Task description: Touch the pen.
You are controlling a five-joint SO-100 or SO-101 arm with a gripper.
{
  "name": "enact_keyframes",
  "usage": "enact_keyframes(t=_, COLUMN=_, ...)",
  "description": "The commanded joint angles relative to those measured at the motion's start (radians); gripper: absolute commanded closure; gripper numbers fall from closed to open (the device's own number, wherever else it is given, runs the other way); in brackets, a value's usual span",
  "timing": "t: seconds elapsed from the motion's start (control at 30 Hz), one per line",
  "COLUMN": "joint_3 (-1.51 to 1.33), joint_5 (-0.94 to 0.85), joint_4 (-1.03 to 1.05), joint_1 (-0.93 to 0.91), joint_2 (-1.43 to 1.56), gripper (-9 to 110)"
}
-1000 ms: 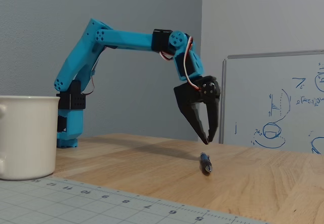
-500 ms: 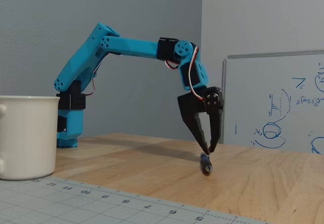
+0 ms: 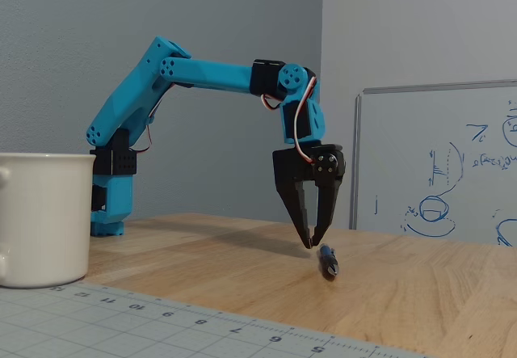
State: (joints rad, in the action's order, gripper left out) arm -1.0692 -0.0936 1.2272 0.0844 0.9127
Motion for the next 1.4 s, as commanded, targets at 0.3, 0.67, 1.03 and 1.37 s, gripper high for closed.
enact_keyframes(t=0.3, joint_3=0.086, joint_5=-0.012, joint_4=-0.077, joint_1=0.02, joint_2=0.018, gripper=101)
enact_keyframes(t=0.67, joint_3=0.091, joint_5=-0.012, joint_4=-0.124, joint_1=0.018, joint_2=-0.029, gripper=101)
enact_keyframes(t=1.03, joint_3=0.094, joint_5=-0.011, joint_4=-0.127, joint_1=0.015, joint_2=0.077, gripper=101)
enact_keyframes(t=1.37, joint_3=0.216, joint_5=-0.009, joint_4=-0.179, joint_1=0.011, joint_2=0.044, gripper=101)
